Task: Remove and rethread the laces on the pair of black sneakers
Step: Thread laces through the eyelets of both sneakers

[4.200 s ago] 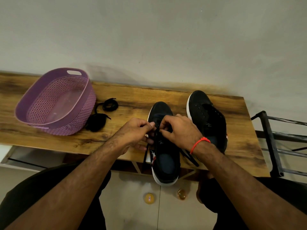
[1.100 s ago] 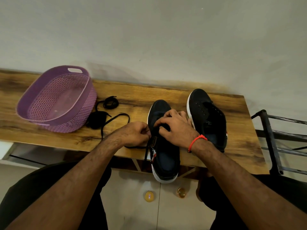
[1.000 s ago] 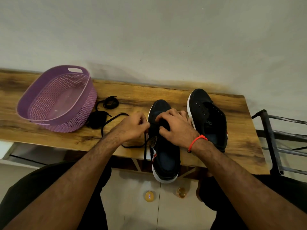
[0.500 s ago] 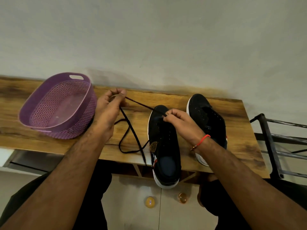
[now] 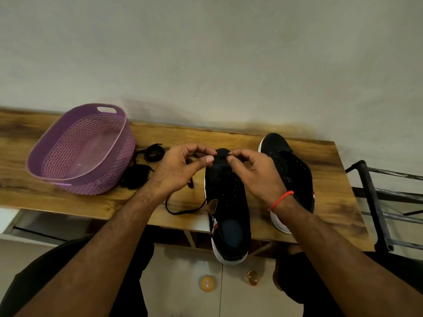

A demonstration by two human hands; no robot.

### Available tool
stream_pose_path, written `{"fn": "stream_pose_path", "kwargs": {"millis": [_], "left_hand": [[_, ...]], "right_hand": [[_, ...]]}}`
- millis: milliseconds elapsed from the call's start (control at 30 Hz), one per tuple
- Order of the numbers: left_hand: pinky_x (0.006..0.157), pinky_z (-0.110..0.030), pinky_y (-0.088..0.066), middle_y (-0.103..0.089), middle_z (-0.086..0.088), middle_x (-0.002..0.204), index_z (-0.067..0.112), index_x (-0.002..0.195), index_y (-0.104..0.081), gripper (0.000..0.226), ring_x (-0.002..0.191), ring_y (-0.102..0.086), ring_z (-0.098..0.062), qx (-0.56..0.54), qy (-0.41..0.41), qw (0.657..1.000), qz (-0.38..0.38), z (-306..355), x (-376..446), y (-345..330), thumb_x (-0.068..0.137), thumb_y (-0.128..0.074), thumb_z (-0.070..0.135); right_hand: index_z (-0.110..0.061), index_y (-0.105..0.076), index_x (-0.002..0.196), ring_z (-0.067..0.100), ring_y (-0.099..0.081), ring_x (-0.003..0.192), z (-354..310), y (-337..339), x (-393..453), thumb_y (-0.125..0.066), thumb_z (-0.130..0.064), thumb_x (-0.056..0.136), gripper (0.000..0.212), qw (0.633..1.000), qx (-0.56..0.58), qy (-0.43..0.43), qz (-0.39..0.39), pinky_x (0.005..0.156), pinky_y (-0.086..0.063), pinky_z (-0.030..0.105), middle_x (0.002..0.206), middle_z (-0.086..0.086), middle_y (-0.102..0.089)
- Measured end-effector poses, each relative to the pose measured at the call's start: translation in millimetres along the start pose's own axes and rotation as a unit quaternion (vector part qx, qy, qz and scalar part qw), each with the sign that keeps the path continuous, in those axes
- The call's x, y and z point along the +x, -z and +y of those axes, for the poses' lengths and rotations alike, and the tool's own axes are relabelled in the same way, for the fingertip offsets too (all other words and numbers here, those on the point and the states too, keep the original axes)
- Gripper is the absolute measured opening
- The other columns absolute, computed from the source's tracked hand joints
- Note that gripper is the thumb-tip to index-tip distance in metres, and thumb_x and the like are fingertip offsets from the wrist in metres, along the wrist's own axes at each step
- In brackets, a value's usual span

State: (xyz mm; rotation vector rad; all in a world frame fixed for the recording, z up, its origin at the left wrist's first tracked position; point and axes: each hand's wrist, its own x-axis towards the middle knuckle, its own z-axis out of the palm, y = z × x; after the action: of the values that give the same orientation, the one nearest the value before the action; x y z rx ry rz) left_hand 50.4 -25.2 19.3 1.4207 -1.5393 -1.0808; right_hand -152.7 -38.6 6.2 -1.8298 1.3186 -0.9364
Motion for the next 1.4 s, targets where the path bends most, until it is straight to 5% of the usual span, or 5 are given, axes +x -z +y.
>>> {"fn": "stream_pose_path", "kwargs": {"millis": [167,367,600,1000,1400], "left_hand": [[0.072,-0.018,-0.049,-0.075,0.009,0.090,0.033,0.098,-0.074,0.013,0.084,-0.066,0.005,-0.012,0.023,0.991,0.134,-3,4,8,0.094,-0.069,0.021],[0.050,-0.024,-0.045,-0.073,0.012,0.076,0.026,0.102,-0.078,0.012,0.058,-0.053,-0.002,-0.052,0.012,0.995,0.079,3,-2,-10,0.093,-0.071,0.021],[0.049,-0.031,-0.052,-0.071,0.006,0.080,0.018,0.104,-0.077,0.015,0.059,-0.055,-0.011,-0.080,0.031,0.994,0.067,3,-3,-15,0.091,-0.073,0.012],[0.078,-0.034,-0.062,-0.071,0.002,0.085,0.016,0.097,-0.071,0.013,0.080,-0.066,-0.009,-0.467,0.116,0.837,0.260,6,3,2,0.089,-0.072,0.006],[0.088,-0.040,-0.061,-0.076,-0.007,0.098,0.012,0.100,-0.068,0.012,0.097,-0.074,-0.020,-0.396,0.083,0.860,0.310,-3,5,2,0.090,-0.073,0.011]], "right_hand": [[-0.019,-0.069,0.093,0.008,-0.059,0.074,2,18,10,-0.058,-0.019,0.099,0.013,0.966,0.153,-0.118,0.173,0.076,-0.049,0.026,0.075,-0.003,-0.063],[-0.035,-0.032,0.151,0.022,-0.020,0.144,1,8,-1,-0.058,-0.045,0.096,0.062,0.985,-0.167,-0.025,-0.027,0.113,-0.020,0.049,0.157,-0.002,-0.032],[-0.030,-0.073,0.090,0.001,-0.065,0.077,9,6,2,-0.058,-0.034,0.098,0.018,0.997,-0.061,0.005,0.037,0.087,-0.053,0.046,0.070,-0.019,-0.068],[-0.034,-0.074,0.092,-0.002,-0.066,0.082,12,3,1,-0.062,-0.031,0.097,0.014,0.997,-0.048,-0.065,-0.002,0.078,-0.047,0.010,0.072,-0.014,-0.071],[-0.030,-0.068,0.120,0.003,-0.062,0.103,11,-3,-6,-0.061,-0.033,0.097,0.024,0.988,-0.078,-0.095,-0.098,0.100,-0.051,0.037,0.102,-0.012,-0.070]]}}
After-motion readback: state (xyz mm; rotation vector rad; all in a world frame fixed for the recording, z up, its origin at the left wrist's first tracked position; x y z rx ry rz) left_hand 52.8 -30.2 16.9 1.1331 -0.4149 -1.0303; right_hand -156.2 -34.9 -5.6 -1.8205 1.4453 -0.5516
